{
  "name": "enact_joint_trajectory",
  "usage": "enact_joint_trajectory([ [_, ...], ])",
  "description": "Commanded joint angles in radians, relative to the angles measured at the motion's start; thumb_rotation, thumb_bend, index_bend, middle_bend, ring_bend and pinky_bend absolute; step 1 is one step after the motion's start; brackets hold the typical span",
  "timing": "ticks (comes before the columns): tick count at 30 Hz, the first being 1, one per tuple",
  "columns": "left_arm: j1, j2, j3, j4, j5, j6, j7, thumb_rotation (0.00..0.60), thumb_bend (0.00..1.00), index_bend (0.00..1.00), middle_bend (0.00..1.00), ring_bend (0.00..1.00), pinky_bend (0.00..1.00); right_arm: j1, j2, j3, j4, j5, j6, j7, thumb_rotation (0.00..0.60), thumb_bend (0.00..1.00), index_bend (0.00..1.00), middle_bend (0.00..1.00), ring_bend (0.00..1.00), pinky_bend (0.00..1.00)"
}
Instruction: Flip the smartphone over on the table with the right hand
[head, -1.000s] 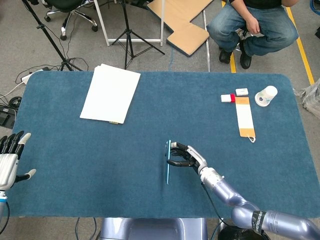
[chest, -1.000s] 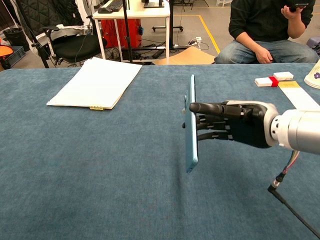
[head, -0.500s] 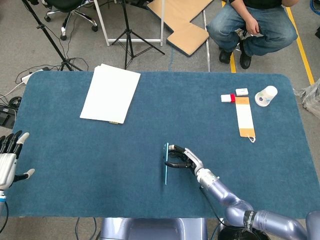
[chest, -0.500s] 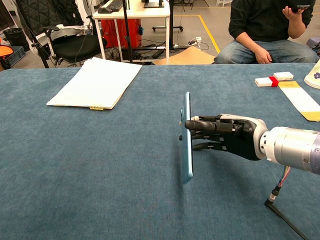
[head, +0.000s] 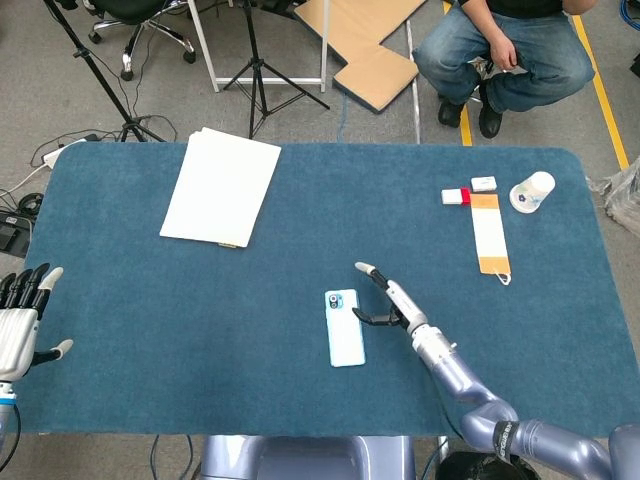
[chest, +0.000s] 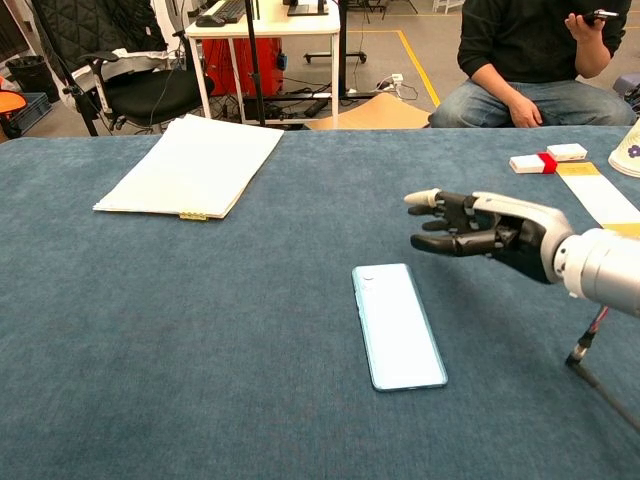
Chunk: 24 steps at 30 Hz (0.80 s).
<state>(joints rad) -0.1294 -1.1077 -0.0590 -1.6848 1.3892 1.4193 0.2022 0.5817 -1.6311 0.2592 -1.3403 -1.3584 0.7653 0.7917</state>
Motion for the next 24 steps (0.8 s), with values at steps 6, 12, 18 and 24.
enact_joint_trajectory([
  [6,0.002,0.004,0.002,-0.003,0.008,0.006,-0.006,0.600,0.00,0.00,0.00,0.00,0.00,-0.009,0.101,0.024,-0.063,-0.068,0.156,-0.146,0.600,0.24,0.09,0.02,0.00,0.00],
  [12,0.015,-0.005,-0.008,0.006,0.017,0.052,0.014,0.600,0.00,0.00,0.00,0.00,0.00,-0.075,0.239,-0.032,-0.111,-0.200,0.346,-0.475,0.600,0.03,0.05,0.00,0.00,0.00],
  [18,0.025,0.000,-0.004,0.009,0.032,0.070,-0.006,0.600,0.00,0.00,0.00,0.00,0.00,-0.193,0.356,-0.091,-0.181,-0.251,0.520,-0.755,0.600,0.00,0.01,0.00,0.00,0.00],
  [24,0.035,0.007,-0.002,0.014,0.044,0.085,-0.031,0.600,0.00,0.00,0.00,0.00,0.00,-0.302,0.458,-0.125,-0.249,-0.220,0.627,-0.861,0.600,0.00,0.00,0.00,0.00,0.00],
])
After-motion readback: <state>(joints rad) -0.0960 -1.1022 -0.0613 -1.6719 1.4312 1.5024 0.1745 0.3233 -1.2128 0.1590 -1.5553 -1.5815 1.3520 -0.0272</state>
